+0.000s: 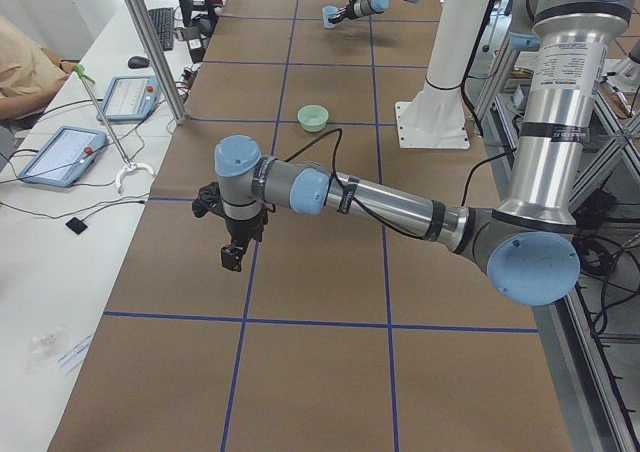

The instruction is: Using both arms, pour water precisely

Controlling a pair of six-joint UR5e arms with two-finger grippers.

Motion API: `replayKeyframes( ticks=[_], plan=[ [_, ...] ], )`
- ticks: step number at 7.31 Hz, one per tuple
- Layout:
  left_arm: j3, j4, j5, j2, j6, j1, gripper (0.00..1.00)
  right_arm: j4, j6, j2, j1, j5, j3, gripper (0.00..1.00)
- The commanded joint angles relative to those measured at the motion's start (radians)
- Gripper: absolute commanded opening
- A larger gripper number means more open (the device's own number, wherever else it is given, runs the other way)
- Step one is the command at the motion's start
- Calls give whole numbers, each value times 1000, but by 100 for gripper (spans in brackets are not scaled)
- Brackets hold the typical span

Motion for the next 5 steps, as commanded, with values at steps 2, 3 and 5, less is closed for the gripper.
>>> replayKeyframes(
  ticks=[2,3,5],
  plan=[
    [-12,0,-1,16,4,0,100,-2,6,46,3,-40,-73,100],
    [-21,0,-2,20,4,-2,100,-2,6,46,9,-41,-78,100],
    [-26,0,-2,28,4,0,100,-2,6,44,20,-55,-107,100]
  ],
)
